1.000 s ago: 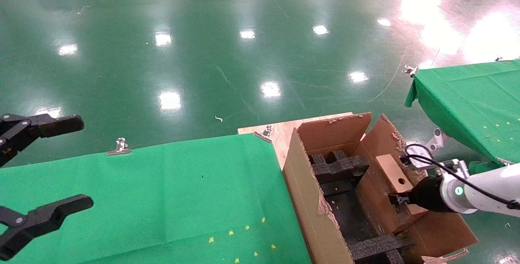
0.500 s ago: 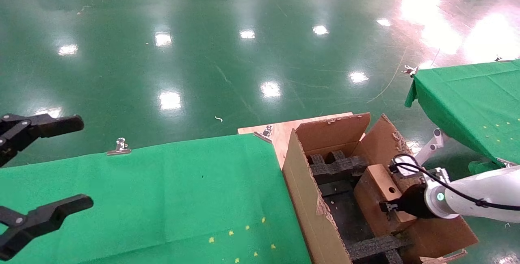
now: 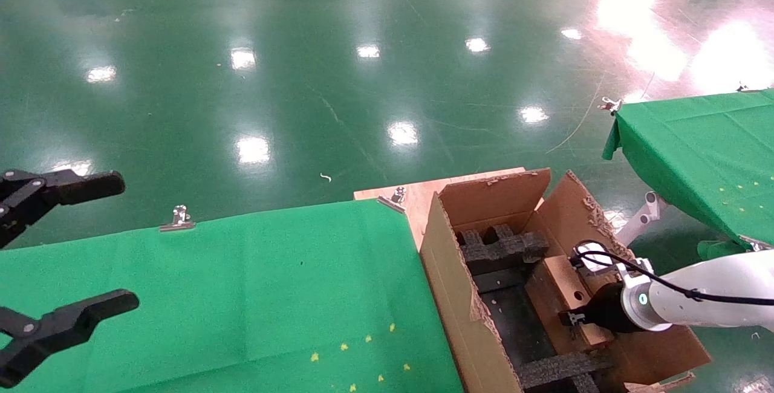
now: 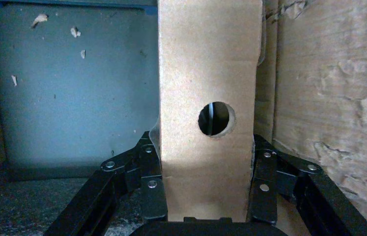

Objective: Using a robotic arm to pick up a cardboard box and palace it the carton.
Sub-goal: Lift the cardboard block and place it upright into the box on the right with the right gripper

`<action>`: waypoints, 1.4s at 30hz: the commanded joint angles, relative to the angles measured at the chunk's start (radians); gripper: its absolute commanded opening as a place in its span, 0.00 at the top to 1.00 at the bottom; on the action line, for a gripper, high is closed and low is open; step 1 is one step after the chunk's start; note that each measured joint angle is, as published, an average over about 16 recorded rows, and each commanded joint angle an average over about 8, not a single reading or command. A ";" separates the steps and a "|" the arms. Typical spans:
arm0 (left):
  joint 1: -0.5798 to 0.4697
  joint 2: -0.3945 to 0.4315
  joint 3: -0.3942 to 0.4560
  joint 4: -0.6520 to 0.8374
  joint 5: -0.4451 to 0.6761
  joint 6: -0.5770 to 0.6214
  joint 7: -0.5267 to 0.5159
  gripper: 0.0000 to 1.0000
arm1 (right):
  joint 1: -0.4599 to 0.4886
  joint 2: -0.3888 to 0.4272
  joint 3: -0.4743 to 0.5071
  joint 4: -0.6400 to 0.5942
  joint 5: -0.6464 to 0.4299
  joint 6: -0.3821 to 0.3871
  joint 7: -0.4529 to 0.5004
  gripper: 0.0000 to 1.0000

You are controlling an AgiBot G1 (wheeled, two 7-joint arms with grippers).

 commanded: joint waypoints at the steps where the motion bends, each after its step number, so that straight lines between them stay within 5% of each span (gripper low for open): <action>1: 0.000 0.000 0.000 0.000 0.000 0.000 0.000 0.00 | -0.005 -0.006 0.004 -0.016 0.016 -0.003 -0.020 0.35; 4: 0.000 0.000 0.000 0.000 0.000 0.000 0.000 0.00 | -0.008 -0.010 0.007 -0.024 0.023 -0.003 -0.028 0.01; 5: 0.000 0.000 0.000 0.000 0.000 0.000 0.000 0.00 | -0.007 -0.010 0.007 -0.024 0.023 -0.003 -0.027 0.00; 29: 0.000 0.000 0.000 0.000 0.000 0.000 0.000 0.00 | 0.022 0.001 0.011 -0.002 0.008 -0.008 -0.020 0.00; 42: 0.000 0.000 0.000 0.000 0.000 0.000 0.000 0.00 | 0.122 0.031 0.045 0.035 -0.004 -0.012 -0.042 0.00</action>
